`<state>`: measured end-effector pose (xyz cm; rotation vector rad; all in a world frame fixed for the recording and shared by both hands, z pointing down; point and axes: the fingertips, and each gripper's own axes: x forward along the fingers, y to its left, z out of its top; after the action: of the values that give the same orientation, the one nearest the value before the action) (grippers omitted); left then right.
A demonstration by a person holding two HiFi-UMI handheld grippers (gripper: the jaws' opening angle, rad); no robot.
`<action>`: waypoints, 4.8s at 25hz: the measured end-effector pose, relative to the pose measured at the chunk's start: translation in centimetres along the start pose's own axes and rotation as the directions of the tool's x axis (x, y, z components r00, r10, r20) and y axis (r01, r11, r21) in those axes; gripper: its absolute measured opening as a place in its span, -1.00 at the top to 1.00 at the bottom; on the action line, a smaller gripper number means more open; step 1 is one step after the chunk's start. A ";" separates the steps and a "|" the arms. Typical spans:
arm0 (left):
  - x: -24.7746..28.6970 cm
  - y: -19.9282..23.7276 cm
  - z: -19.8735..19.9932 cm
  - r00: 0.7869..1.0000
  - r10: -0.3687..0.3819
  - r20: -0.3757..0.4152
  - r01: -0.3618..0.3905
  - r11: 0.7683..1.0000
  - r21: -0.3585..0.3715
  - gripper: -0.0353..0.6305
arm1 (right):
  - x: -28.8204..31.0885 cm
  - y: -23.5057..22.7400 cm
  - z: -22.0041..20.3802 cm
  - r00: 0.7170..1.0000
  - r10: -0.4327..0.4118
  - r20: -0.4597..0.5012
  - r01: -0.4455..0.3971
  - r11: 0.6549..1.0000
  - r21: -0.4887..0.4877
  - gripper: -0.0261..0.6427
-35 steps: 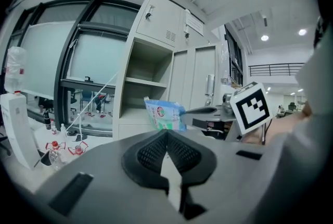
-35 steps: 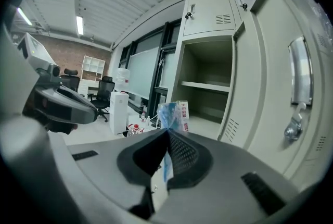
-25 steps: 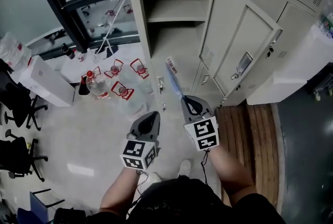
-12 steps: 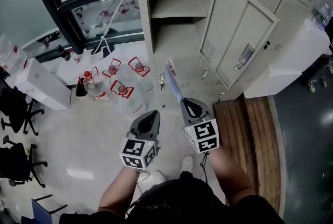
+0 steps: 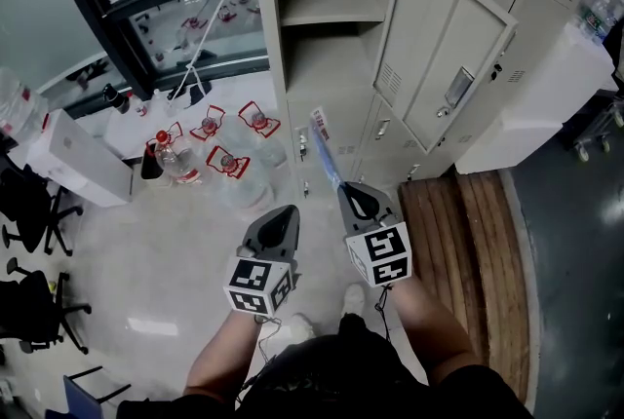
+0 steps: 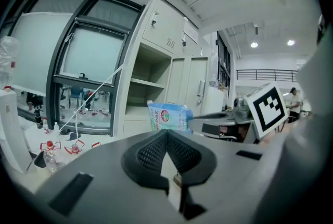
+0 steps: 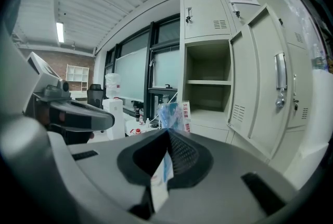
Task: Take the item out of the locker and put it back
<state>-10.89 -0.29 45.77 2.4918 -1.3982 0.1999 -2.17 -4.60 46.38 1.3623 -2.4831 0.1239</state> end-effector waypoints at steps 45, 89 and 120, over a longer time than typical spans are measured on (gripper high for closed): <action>11.8 -6.6 5.1 0.993 0.092 0.070 -0.095 0.995 0.038 0.88 | 2.0 -12.9 5.7 0.988 0.111 0.111 -0.091 0.980 -0.176 0.91; 23.2 12.8 6.8 0.993 -0.113 -0.029 0.114 0.993 0.021 0.88 | 29.3 -17.9 5.5 0.981 -0.151 -0.125 0.094 0.921 -0.377 0.91; 24.9 16.2 6.0 0.989 -0.129 -0.067 0.129 0.992 0.001 0.88 | 36.0 -17.8 0.4 0.914 -0.131 -0.383 -0.067 0.885 -0.462 0.90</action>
<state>-11.74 -30.43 49.11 2.5442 -1.2070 0.2580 -5.44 -43.52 55.73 1.0428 -1.9691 -0.1769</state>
